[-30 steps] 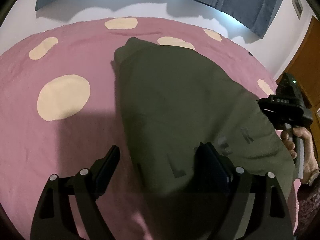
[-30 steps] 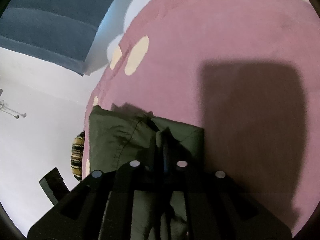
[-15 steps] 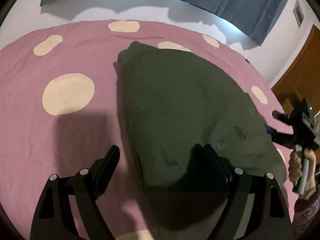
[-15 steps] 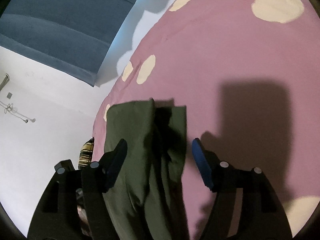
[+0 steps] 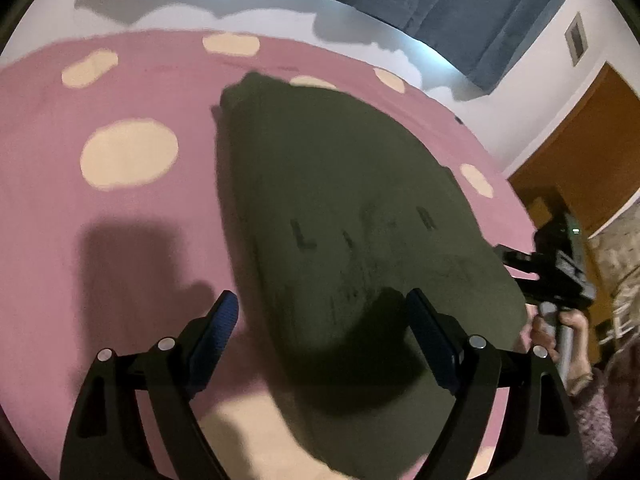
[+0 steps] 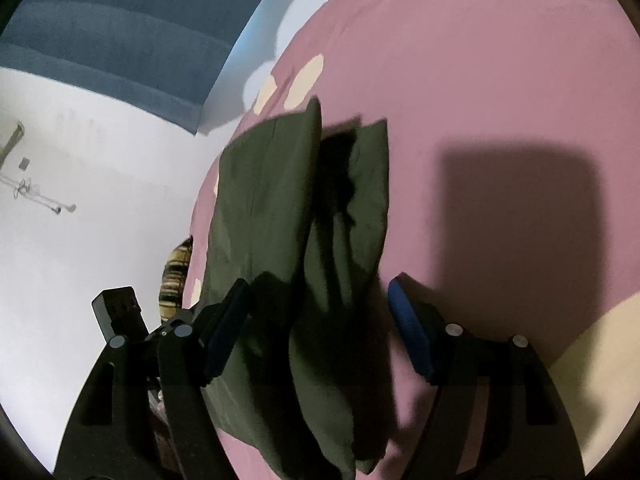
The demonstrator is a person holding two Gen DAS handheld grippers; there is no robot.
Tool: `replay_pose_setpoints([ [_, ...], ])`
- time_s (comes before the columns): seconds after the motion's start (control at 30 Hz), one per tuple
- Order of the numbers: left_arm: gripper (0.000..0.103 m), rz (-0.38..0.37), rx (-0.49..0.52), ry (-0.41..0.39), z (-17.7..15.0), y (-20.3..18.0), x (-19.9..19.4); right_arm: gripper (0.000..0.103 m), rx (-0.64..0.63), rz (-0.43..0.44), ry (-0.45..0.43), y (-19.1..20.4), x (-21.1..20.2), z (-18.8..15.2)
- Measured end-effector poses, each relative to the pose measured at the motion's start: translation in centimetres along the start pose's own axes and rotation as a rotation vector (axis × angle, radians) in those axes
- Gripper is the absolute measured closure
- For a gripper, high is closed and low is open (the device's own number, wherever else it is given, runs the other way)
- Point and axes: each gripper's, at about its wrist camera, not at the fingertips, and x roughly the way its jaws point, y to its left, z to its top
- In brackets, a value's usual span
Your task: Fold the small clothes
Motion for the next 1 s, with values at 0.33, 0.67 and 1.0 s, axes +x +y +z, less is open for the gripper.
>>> replay_pose_setpoints([
  [0.33, 0.018, -0.232, -0.184, 0.027, -2.2, 3.1, 0.6, 0.031, -0.015, -0.057, -0.019, 0.4, -0.9, -0.7],
  [0.67, 0.016, -0.321, -0.190, 0.078, -2.7, 2.4, 2.2, 0.027, 0.011, -0.007, 0.051, -0.3, -1.8, -2.0],
  [1.0, 0.016, -0.324, -0.174, 0.107, -0.5, 1.8, 3.8, 0.025, 0.008, -0.045, 0.054, -0.4, -1.9, -0.4],
])
